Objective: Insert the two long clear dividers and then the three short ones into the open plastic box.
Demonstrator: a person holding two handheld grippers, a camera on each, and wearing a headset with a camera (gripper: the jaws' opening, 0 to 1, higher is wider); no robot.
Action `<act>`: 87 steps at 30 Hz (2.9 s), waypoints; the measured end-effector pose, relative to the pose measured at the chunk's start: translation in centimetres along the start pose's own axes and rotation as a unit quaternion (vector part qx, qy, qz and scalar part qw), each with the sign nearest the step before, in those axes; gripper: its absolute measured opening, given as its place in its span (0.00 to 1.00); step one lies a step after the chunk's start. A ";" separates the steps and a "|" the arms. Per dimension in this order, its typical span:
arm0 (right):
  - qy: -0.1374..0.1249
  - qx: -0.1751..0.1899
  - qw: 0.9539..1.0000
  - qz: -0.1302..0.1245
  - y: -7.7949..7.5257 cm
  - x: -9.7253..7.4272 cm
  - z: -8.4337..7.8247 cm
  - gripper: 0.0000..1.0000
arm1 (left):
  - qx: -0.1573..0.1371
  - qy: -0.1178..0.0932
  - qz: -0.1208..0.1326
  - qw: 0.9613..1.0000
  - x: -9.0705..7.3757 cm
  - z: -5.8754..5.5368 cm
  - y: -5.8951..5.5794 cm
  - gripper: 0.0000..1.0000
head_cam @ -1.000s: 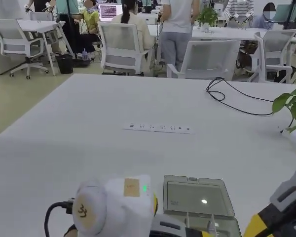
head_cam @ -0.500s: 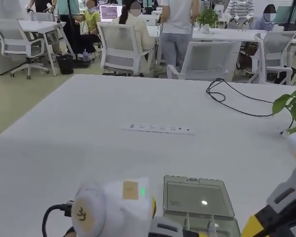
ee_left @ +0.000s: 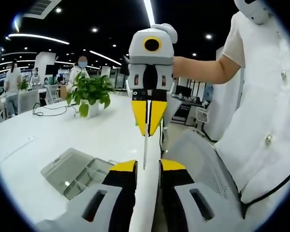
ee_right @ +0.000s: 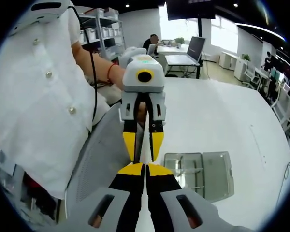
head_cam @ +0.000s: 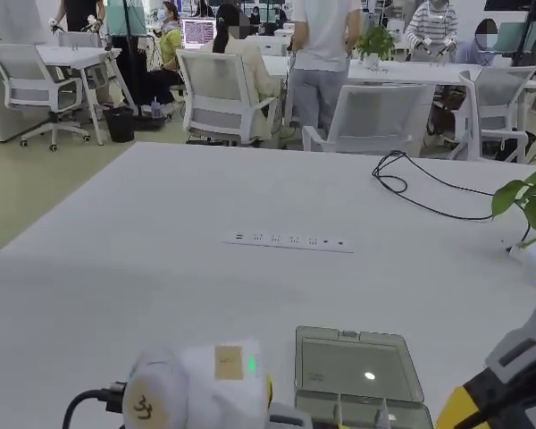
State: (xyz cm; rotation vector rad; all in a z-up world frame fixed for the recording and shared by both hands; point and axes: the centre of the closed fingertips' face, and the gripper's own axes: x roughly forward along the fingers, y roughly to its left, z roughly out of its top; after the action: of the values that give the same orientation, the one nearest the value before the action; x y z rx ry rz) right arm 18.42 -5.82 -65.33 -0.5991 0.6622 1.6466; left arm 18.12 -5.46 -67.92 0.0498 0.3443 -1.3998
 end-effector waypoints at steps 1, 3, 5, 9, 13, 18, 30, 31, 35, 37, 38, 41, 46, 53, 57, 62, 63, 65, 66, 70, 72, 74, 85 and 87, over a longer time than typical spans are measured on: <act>0.001 0.000 1.000 -0.002 -0.1 0.0 0.0 0.03 | 0.000 0.001 0.003 1.000 -0.1 -0.1 0.1 0.18; 0.002 0.002 1.000 -0.008 -0.3 -0.1 -0.1 0.03 | 0.003 0.002 0.010 1.000 -0.4 -0.4 0.3 0.21; 0.002 0.002 1.000 -0.011 -0.5 -0.1 -0.2 0.03 | -0.003 0.003 0.014 1.000 -0.6 -0.6 0.5 0.23; 0.007 0.003 1.000 -0.020 -1.1 -0.2 -0.5 0.03 | -0.003 0.008 0.027 1.000 -1.0 -1.1 1.0 0.29; 0.014 0.004 0.999 -0.029 -1.8 -0.1 -0.9 0.03 | -0.002 0.014 0.035 0.999 -1.3 -1.6 1.4 0.33; 0.019 0.003 0.999 -0.037 -2.7 0.1 -1.2 0.03 | -0.002 0.015 0.048 0.999 -1.8 -2.0 2.1 0.39; 0.035 0.015 0.997 -0.061 -6.0 1.3 -3.0 0.03 | -0.008 0.028 0.069 0.997 -2.6 -3.4 3.4 0.60; 0.035 0.016 0.997 -0.063 -6.1 1.4 -3.1 0.03 | -0.008 0.029 0.070 0.997 -2.7 -3.5 3.5 0.61; 0.037 0.024 0.997 -0.070 -7.1 2.0 -3.8 0.03 | -0.009 0.035 0.075 0.997 -2.9 -4.1 3.7 0.66; 0.039 0.028 0.996 -0.071 -7.5 2.3 -4.2 0.03 | -0.013 0.037 0.076 0.996 -2.9 -4.3 3.9 0.68; 0.039 0.028 0.996 -0.071 -7.5 2.4 -4.2 0.03 | -0.013 0.037 0.077 0.996 -3.0 -4.4 3.9 0.70; 0.040 0.032 0.996 -0.075 -8.4 3.2 -5.1 0.03 | -0.012 0.040 0.083 0.996 -3.1 -4.6 4.2 0.73; 0.039 0.035 0.996 -0.078 -9.2 4.2 -5.9 0.03 | -0.014 0.041 0.090 0.995 -3.2 -4.8 4.6 0.78; 0.041 0.042 0.995 -0.077 -9.9 5.0 -6.9 0.03 | -0.018 0.041 0.093 0.995 -3.4 -5.1 4.9 0.83; 0.044 0.048 0.995 -0.075 -9.9 5.3 -7.4 0.03 | -0.023 0.043 0.094 0.994 -3.4 -5.3 4.9 0.84; 0.045 0.051 0.995 -0.074 -10.0 5.6 -7.7 0.03 | -0.022 0.042 0.094 0.994 -3.4 -5.3 4.9 0.84; 0.046 0.052 0.995 -0.074 -10.1 5.7 -7.9 0.03 | -0.023 0.042 0.094 0.994 -3.4 -5.3 4.9 0.84; 0.049 0.053 0.995 -0.074 -10.1 5.7 -8.0 0.03 | -0.023 0.041 0.093 0.995 -3.4 -5.3 4.9 0.84; 0.050 0.051 0.995 -0.074 -10.1 5.8 -8.1 0.03 | -0.022 0.041 0.093 0.995 -3.3 -5.3 4.9 0.84; 0.051 0.050 0.995 -0.073 -10.1 5.9 -8.2 0.03 | -0.024 0.040 0.093 0.995 -3.3 -5.3 4.9 0.83; 0.051 0.049 0.995 -0.073 -10.1 6.0 -8.2 0.03 | -0.025 0.040 0.093 0.994 -3.3 -5.3 4.9 0.83; 0.049 0.039 0.995 -0.072 -9.9 6.3 -8.1 0.03 | -0.025 0.040 0.093 0.995 -3.3 -5.3 4.9 0.84; 0.051 0.016 0.996 -0.067 -10.0 7.1 -8.0 0.03 | -0.027 0.040 0.091 0.995 -3.1 -5.4 4.7 0.84; 0.052 0.016 0.996 -0.066 -10.0 7.1 -8.0 0.03 | -0.028 0.038 0.091 0.995 -3.1 -5.4 4.7 0.84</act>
State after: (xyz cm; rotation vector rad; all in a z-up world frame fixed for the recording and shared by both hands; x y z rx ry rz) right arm 27.30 -5.23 -76.95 -0.6936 0.7078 1.4868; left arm 21.17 -0.35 -72.97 0.0867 0.4326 -1.2100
